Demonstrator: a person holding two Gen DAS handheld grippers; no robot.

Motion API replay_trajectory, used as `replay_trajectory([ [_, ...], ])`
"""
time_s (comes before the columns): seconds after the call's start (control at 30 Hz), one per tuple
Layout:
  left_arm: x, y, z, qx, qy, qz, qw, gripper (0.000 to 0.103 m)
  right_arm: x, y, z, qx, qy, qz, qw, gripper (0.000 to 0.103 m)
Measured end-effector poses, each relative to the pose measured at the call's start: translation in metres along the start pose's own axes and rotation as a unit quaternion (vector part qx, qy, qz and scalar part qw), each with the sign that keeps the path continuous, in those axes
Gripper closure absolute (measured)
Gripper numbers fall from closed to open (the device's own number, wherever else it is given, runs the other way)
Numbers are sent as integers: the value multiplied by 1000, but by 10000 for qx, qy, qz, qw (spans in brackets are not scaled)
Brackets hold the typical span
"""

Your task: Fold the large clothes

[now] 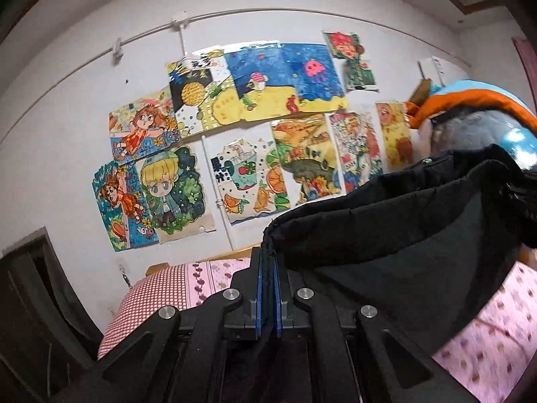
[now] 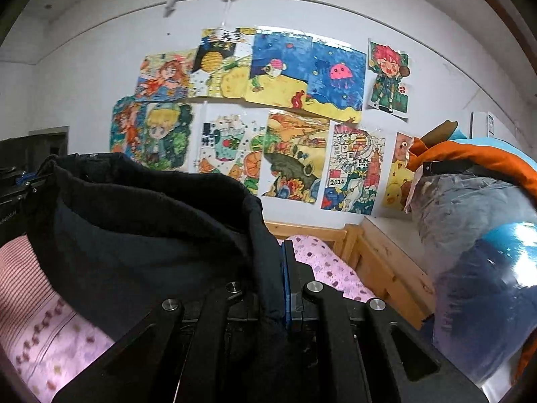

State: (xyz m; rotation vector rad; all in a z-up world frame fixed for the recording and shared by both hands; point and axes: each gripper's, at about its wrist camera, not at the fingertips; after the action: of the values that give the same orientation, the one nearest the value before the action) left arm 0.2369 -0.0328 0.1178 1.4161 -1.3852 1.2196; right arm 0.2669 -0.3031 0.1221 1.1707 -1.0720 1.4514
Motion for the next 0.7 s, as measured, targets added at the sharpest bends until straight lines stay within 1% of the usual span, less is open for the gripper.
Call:
replay_trajectory([
  [0.13,-12,-34,0,137,19,35,9999,97,-9,-40,-9,-165,166,29,9997,96],
  [0.23,-23,-57,2,186,30,61,9998,97,-16,-60,-16,-261,341,26,9991,96],
  [0.3,-30,-70,4,183,98,21,9998,97,-23,-74,-18,-308,373,-37,9988,96],
  [0.43,-42,-95,11,163,76,-33,9998,97,-36,-101,-18,-381,386,-182,9984,96],
  [0.6,-59,-127,15,183,101,-205,9996,97,-52,-133,-16,-331,364,-345,9982,95],
  [0.7,-72,-147,18,183,140,-336,9992,97,-68,-156,-18,-312,392,-524,9974,95],
])
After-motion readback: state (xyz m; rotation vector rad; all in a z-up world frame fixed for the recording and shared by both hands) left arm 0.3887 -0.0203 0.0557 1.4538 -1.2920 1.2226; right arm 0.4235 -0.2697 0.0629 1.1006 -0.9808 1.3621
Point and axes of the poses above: each gripper's, at about its wrist camera, not at the fingertips, and y roughly against the way its jaws point, z to its right, x to its top, and after that the axes turned 13 degrees about z, right-handed
